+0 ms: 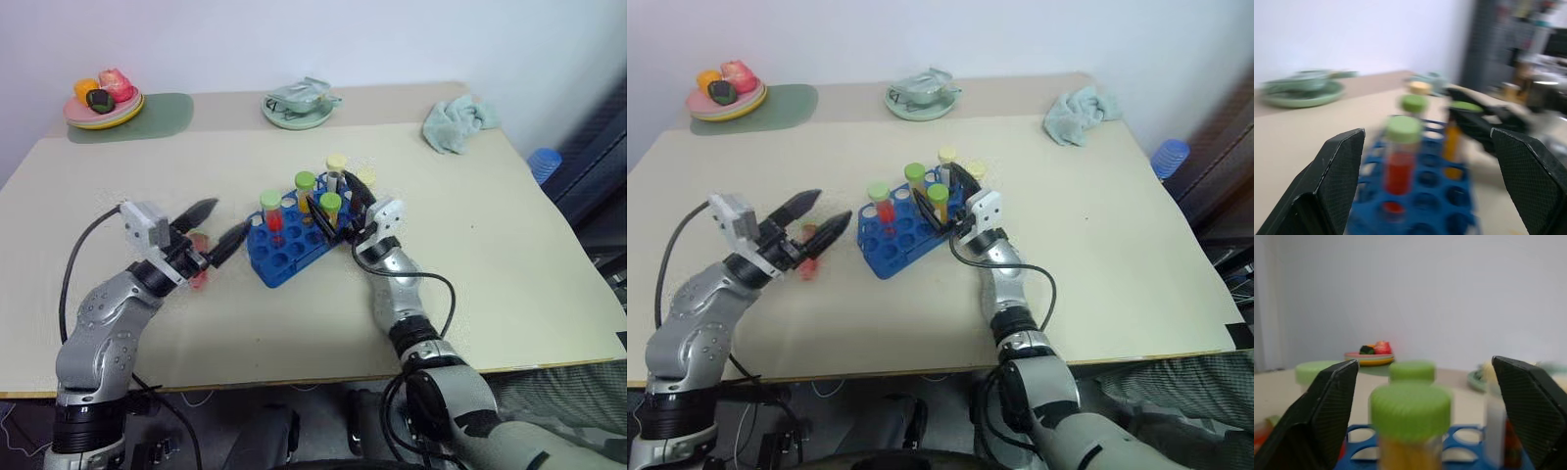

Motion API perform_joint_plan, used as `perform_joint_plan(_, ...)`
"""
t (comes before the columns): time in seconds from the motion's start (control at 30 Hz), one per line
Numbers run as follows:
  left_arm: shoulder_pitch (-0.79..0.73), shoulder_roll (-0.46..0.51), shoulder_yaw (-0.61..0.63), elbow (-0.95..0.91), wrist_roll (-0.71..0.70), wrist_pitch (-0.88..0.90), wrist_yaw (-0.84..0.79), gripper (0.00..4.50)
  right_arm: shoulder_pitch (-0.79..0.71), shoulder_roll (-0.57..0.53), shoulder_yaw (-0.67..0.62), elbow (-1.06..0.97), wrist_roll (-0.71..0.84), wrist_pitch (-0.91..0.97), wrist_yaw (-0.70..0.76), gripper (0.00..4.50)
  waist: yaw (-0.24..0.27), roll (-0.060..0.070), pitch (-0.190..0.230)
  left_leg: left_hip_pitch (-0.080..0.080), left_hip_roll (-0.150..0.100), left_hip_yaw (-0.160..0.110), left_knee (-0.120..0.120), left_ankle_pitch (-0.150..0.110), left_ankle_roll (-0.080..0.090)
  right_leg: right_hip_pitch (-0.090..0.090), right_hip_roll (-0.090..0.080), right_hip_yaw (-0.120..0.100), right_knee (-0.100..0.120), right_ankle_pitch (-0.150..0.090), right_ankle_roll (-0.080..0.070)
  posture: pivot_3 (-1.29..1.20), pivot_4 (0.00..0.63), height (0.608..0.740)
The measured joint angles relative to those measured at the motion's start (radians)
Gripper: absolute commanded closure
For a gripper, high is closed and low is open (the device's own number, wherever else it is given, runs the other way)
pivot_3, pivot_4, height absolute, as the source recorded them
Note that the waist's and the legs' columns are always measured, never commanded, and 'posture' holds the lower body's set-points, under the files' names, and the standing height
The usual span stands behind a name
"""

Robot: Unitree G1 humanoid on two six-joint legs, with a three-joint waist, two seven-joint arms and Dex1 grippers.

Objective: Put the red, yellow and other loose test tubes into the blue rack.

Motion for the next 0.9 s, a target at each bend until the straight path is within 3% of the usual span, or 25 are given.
perform_joint_plan(0.13, -0.003, -0.017, 0.035, -0.034, -0.002, 0.059, 0.141, 0.28, 0.123, -0.100, 0.084, -0.316, 0.001, 0.218, 0.039, 0.05, 0.003, 0.000, 0.000, -0.001, 0.000, 0.000, 0.000, 0.000, 0.000, -0.001, 0.000, 0.000, 0.000, 0.000, 0.000, 0.00, 0.150, 0.740)
perform_joint_plan(0.27, -0.065, -0.019, 0.090, -0.046, -0.016, 0.211, 0.352, 0.28, 0.221, -0.280, 0.118, -0.632, 0.029, 0.501, 0.083, 0.05, 0.010, 0.000, 0.001, -0.004, 0.000, 0.000, 0.001, 0.000, 0.000, -0.002, 0.000, 0.000, 0.000, 0.000, 0.000, 0.00, 0.150, 0.740)
perform_joint_plan(0.43, -0.273, 0.009, 0.152, -0.037, -0.129, 0.669, 0.663, 0.28, 0.294, -0.586, 0.070, -0.952, 0.173, 0.889, 0.158, 0.05, 0.023, -0.001, 0.002, -0.009, 0.000, 0.000, 0.002, 0.000, 0.000, -0.006, 0.000, -0.001, -0.001, 0.000, 0.001, 0.00, 0.150, 0.740)
perform_joint_plan(0.53, -0.431, -0.025, 0.221, 0.014, -0.173, 0.908, 0.809, 0.28, 0.315, -0.773, 0.014, -1.035, 0.250, 1.067, 0.231, 0.05, 0.030, -0.003, 0.003, -0.011, 0.000, -0.001, 0.003, 0.000, 0.000, -0.007, 0.000, -0.002, -0.002, 0.000, 0.001, 0.00, 0.150, 0.740)
perform_joint_plan(0.67, -0.643, -0.120, 0.336, 0.130, -0.136, 1.186, 0.957, 0.28, 0.313, -0.921, -0.039, -1.078, 0.332, 1.191, 0.328, 0.05, 0.029, -0.007, 0.005, -0.011, 0.001, -0.001, 0.004, 0.000, 0.000, -0.007, -0.001, -0.003, -0.003, 0.000, 0.001, 0.00, 0.150, 0.740)
perform_joint_plan(0.9, -0.738, -0.194, 0.397, 0.295, -0.053, 1.278, 1.150, 0.28, 0.307, -0.997, -0.057, -1.090, 0.375, 1.258, 0.390, 0.05, 0.032, -0.009, 0.006, -0.013, 0.001, 0.000, 0.004, 0.000, -0.002, -0.009, -0.001, -0.003, -0.002, 0.000, 0.001, 0.00, 0.150, 0.740)
